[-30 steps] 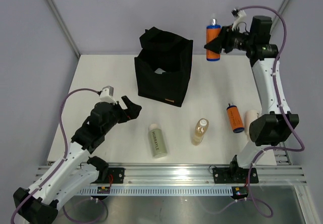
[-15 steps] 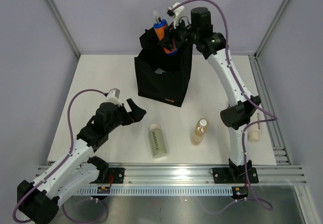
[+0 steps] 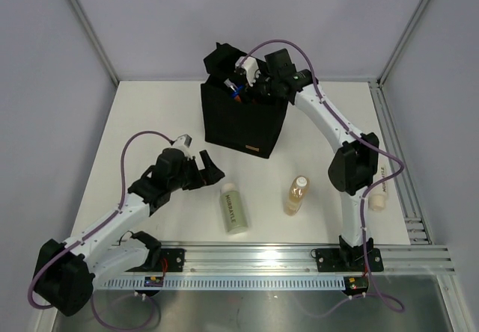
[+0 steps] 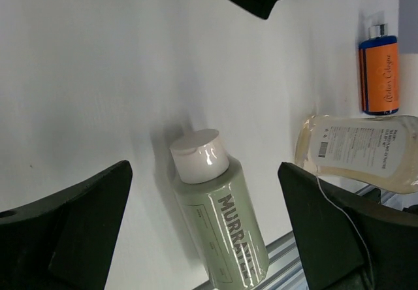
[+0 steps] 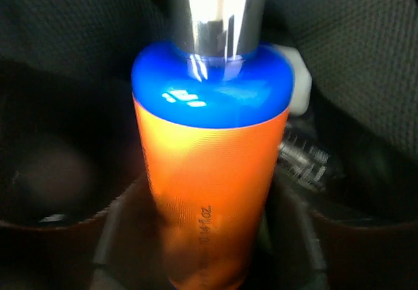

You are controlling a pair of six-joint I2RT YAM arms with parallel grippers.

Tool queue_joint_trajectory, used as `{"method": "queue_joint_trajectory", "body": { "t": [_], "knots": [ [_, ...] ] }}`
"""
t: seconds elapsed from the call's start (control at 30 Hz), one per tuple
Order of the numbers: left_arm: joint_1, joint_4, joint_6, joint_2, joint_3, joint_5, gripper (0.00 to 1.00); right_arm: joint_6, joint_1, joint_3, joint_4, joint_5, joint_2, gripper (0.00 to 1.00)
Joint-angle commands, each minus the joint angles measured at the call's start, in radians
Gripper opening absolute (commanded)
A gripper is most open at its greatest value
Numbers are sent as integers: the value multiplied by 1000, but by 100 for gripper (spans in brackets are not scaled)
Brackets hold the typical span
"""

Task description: Place the personal care products into the canvas bag

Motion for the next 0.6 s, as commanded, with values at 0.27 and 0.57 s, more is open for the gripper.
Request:
{"method": "queue_joint_trajectory", "body": {
  "t": [0.27, 0.57],
  "knots": [
    [-124, -63, 1, 195, 129, -29, 99, 51, -24, 322, -127, 8, -65, 99],
    [-305, -267, -103, 399, 262, -170, 94, 198, -165, 158, -11, -78, -264, 99]
  ]
}}
